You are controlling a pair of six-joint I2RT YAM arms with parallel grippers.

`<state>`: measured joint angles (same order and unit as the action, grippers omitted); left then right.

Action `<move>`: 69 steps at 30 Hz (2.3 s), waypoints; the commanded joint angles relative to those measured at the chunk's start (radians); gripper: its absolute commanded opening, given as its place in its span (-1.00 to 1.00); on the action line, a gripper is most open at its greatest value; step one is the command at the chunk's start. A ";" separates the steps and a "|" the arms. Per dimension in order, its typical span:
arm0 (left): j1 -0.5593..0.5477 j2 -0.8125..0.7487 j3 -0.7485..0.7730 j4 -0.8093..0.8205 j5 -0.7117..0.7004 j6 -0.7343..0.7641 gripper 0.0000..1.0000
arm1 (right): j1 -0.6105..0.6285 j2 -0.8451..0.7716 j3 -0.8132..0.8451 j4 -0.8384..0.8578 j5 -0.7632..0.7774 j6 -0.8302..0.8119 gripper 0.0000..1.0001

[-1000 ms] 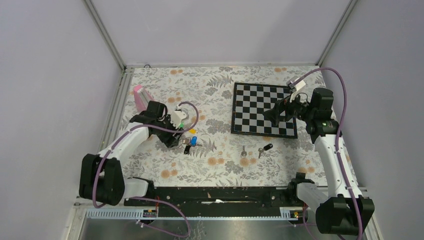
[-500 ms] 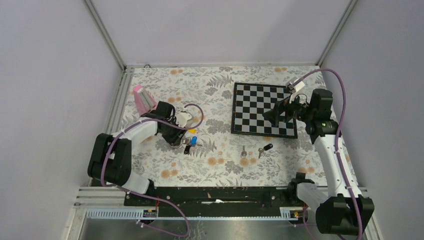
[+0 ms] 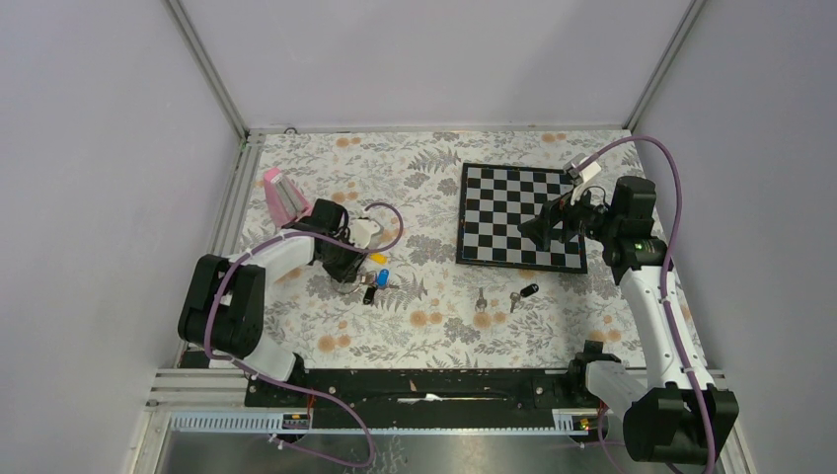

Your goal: Put the keys on the keyring

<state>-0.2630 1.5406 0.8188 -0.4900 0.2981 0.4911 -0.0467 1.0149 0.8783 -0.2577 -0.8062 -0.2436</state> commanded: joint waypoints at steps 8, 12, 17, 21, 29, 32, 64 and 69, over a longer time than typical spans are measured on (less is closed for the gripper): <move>-0.016 -0.037 0.021 0.022 0.072 -0.008 -1.00 | 0.001 -0.018 -0.004 0.028 -0.042 -0.011 0.97; -0.016 -0.090 0.071 -0.051 0.153 0.011 -1.00 | 0.001 -0.026 -0.003 0.034 -0.101 0.003 0.97; -0.029 -0.158 0.211 -0.220 0.218 0.067 -1.00 | 0.001 -0.024 0.021 0.049 -0.157 0.040 0.97; -0.075 -0.179 0.348 -0.350 0.222 0.097 -1.00 | 0.006 -0.004 0.040 0.118 -0.212 0.120 0.97; -0.202 -0.157 0.588 -0.473 0.218 0.090 -1.00 | 0.166 0.080 0.081 0.210 -0.244 0.163 0.97; -0.259 -0.118 0.663 -0.513 0.215 0.084 -1.00 | 0.259 0.120 0.111 0.196 -0.233 0.110 0.97; -0.573 0.011 0.767 -0.284 -0.071 -0.115 -1.00 | 0.389 0.390 -0.161 1.064 -0.252 0.893 0.20; -0.582 0.005 0.755 -0.266 -0.116 -0.117 -1.00 | 0.389 0.436 -0.162 1.117 -0.268 0.952 0.05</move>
<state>-0.8375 1.5555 1.5581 -0.8356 0.2520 0.3904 0.3351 1.4269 0.7200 0.7521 -1.0588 0.6361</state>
